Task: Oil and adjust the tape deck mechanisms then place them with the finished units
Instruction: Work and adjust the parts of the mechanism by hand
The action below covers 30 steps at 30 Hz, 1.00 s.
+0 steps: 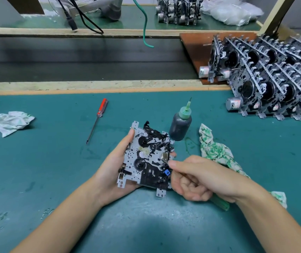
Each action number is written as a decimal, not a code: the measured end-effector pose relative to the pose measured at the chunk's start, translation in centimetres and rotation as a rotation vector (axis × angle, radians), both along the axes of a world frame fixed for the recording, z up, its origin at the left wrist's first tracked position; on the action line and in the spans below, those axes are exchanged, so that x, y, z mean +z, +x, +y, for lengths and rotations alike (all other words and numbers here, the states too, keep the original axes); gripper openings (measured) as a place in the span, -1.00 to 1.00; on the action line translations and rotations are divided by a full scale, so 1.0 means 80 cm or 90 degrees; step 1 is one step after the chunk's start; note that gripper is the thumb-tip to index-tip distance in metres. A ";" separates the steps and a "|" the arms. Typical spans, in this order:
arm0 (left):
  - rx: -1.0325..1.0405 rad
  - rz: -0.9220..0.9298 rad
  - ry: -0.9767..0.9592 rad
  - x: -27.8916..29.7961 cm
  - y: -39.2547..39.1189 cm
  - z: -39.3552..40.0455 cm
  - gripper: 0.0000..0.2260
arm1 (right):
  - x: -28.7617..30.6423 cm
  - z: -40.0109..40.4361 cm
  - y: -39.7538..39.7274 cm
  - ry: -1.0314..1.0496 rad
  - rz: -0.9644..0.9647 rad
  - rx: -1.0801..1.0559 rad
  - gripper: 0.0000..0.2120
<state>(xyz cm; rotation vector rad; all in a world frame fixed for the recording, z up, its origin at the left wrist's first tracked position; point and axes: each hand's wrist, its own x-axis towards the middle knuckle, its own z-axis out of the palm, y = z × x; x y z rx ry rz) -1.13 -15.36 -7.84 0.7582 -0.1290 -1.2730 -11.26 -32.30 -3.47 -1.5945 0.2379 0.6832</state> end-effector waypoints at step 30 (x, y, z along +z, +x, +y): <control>0.008 -0.002 0.029 0.001 -0.001 -0.001 -0.43 | -0.001 0.003 -0.001 -0.022 -0.029 -0.040 -0.57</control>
